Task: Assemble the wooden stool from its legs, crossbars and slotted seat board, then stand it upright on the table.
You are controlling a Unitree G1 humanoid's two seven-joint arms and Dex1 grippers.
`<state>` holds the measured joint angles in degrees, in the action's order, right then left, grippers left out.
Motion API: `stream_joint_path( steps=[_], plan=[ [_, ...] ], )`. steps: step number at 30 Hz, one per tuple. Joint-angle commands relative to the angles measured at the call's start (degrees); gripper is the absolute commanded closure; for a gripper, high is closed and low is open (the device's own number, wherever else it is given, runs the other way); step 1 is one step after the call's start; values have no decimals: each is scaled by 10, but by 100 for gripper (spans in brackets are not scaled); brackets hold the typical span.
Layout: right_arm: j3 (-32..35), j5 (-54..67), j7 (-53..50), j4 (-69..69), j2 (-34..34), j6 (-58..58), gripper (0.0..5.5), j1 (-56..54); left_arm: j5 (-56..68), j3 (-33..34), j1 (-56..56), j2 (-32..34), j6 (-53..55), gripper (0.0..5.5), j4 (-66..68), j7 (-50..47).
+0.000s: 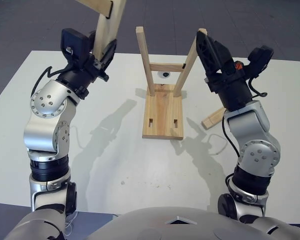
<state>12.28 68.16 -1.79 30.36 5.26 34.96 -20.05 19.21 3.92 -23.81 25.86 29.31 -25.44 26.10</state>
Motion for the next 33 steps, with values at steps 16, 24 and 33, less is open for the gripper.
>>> stream_joint_path(
  steps=[16,24,33],
  plan=[
    [-17,217,-196,24,59,-21,160,-56,12,-104,1,20,-35,344,-56,112],
    [-22,211,-202,28,64,-43,284,-47,2,-105,9,23,-44,344,-50,119],
    [-32,211,-207,30,63,-54,425,-33,-31,-119,20,31,-72,344,-43,124]
  ],
)
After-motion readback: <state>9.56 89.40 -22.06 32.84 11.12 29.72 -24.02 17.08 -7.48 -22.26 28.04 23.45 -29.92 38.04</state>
